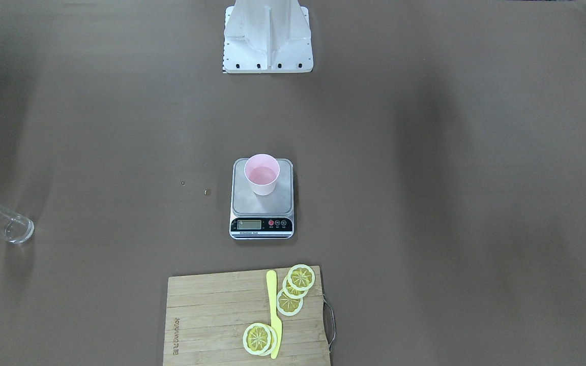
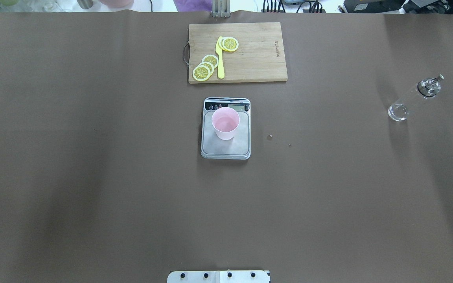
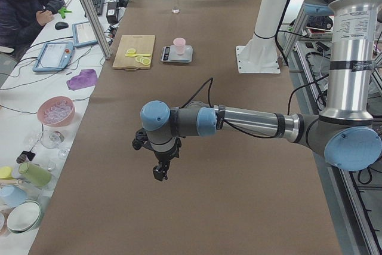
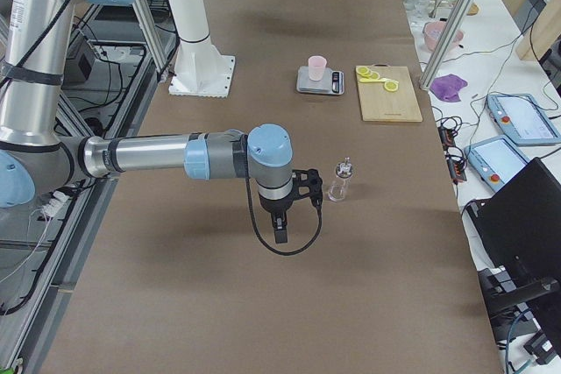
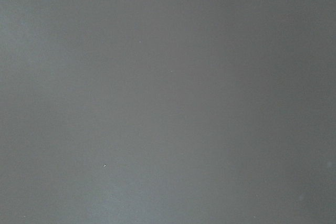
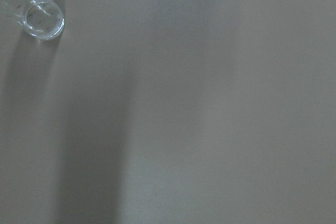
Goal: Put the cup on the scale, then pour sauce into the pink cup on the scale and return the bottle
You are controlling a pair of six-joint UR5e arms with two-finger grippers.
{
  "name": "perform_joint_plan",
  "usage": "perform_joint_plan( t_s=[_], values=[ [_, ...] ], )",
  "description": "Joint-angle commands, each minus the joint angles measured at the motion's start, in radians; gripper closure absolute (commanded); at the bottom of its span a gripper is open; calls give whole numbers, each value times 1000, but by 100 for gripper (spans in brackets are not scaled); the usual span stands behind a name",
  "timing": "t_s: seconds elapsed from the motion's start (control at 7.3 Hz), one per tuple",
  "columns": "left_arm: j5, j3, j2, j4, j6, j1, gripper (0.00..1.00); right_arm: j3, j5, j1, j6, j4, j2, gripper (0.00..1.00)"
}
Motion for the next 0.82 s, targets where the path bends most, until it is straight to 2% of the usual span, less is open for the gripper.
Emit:
perform_joint_plan(
  t_s=[0.0,0.69],
  values=[
    [1,-1,-5,0,0,0,2,2,1,-7,-2,0,3,0],
    [1,-3,-10,-2,0,0,2,2,0,-21,-5,0,3,0]
  ],
)
